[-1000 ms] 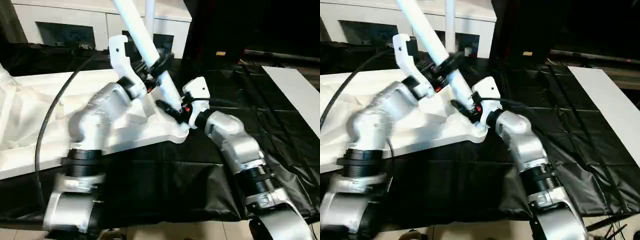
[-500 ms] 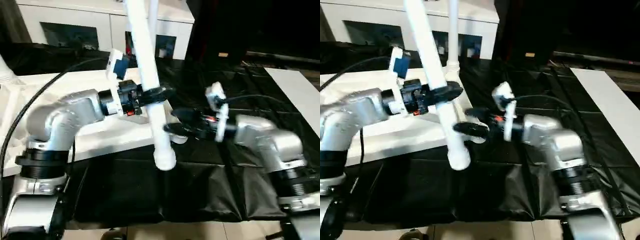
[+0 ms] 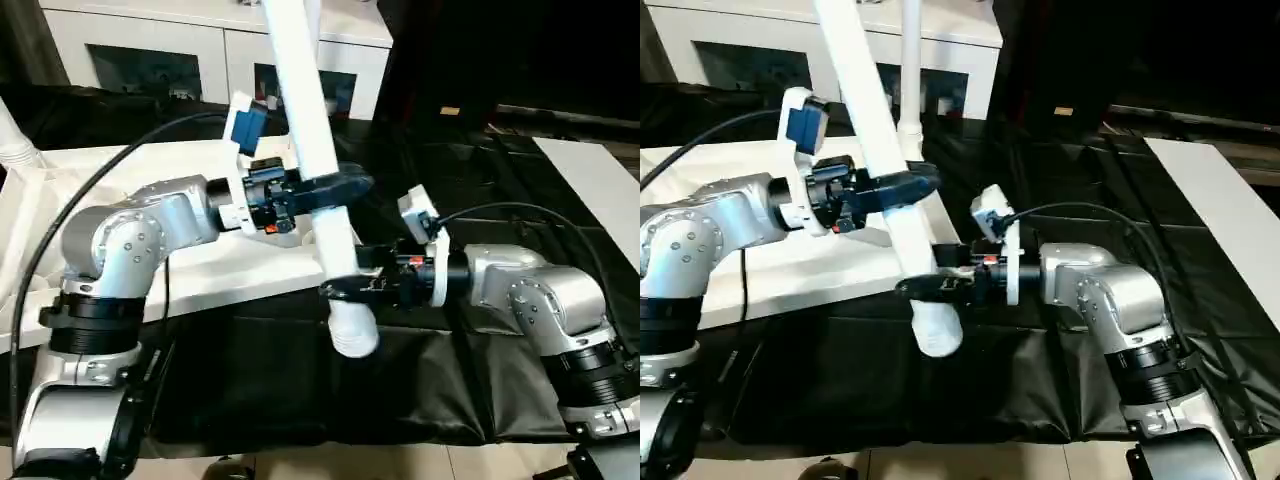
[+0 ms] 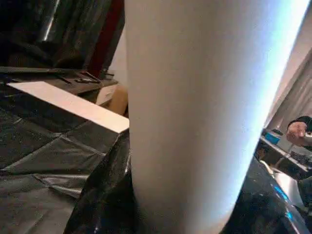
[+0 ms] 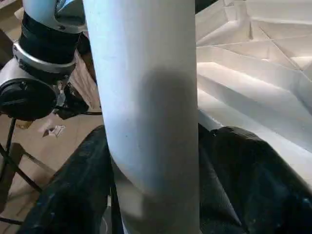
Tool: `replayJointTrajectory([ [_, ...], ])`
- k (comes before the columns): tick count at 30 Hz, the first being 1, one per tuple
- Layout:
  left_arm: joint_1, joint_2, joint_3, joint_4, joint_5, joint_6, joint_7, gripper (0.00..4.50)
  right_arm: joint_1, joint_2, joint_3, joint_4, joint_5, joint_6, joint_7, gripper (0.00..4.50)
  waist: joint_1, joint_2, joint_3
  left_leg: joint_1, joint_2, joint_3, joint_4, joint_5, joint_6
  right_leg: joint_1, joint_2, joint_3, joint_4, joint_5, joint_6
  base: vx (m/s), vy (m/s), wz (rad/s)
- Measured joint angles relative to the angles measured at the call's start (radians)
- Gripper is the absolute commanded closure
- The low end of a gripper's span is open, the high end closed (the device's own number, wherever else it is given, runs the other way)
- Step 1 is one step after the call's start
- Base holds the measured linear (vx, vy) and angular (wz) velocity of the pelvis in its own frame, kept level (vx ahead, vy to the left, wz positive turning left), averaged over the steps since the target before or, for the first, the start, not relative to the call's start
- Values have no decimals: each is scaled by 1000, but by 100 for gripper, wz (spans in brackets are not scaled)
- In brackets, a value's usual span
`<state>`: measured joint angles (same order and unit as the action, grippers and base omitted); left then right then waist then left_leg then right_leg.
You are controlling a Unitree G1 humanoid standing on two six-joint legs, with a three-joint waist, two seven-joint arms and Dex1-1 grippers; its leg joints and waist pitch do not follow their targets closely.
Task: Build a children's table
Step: Insert table leg to table base
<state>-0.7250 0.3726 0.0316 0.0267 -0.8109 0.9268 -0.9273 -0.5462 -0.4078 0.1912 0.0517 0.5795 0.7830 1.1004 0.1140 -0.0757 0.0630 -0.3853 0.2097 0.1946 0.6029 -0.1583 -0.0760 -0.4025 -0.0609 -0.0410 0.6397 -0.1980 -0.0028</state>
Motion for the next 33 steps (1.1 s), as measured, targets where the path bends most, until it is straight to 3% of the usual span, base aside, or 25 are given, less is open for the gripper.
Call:
replayJointTrajectory([
  [13,-1,0,0,0,0,1,-1,273,12,-9,23,-13,0,15,21,233,1,0,0,0,0,0,0,0,0,0,0,0,0,0,0,0,0,0],
  [21,-4,-6,6,9,11,-3,36,273,17,7,22,-19,-28,-15,-7,258,1,0,0,0,0,0,0,0,0,0,0,0,0,0,0,0,0,0],
  [22,-13,-13,15,24,15,-3,60,217,17,28,15,-4,-34,-33,-32,260,0,0,0,0,0,0,0,0,0,0,0,0,1,0,0,0,0,0],
  [33,0,-115,72,41,126,-89,341,143,11,195,-9,114,-208,-253,-383,265,-1,-1,0,0,0,0,0,0,-1,0,0,0,0,0,0,0,0,0],
])
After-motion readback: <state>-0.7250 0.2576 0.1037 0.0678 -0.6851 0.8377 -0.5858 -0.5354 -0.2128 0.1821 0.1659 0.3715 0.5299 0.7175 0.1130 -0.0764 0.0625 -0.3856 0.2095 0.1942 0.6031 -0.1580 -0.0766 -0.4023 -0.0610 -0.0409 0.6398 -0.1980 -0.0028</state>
